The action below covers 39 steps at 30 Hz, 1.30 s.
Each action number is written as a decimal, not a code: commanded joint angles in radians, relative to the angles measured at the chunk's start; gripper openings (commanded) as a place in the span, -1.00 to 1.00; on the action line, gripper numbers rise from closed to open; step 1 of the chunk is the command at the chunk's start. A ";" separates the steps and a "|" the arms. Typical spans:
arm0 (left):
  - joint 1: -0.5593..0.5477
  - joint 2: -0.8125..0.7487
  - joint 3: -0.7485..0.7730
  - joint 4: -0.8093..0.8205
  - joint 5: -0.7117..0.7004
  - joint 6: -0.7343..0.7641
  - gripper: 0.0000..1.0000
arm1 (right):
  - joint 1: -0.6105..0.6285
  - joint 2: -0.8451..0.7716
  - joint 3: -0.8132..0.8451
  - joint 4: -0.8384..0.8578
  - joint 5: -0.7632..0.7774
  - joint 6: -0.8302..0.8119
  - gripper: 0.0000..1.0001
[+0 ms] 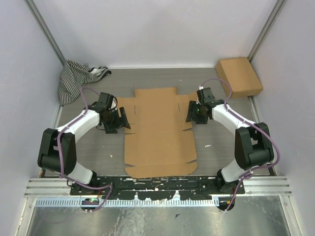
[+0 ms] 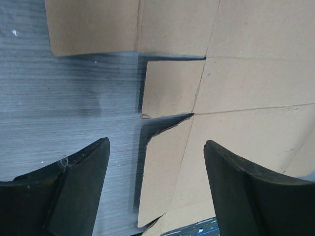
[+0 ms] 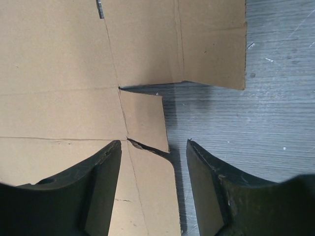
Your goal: Fold the paper box
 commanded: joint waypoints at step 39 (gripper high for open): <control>-0.114 0.095 0.149 0.064 0.037 -0.006 -0.02 | 0.096 0.002 0.051 0.081 -0.031 0.011 -0.07</control>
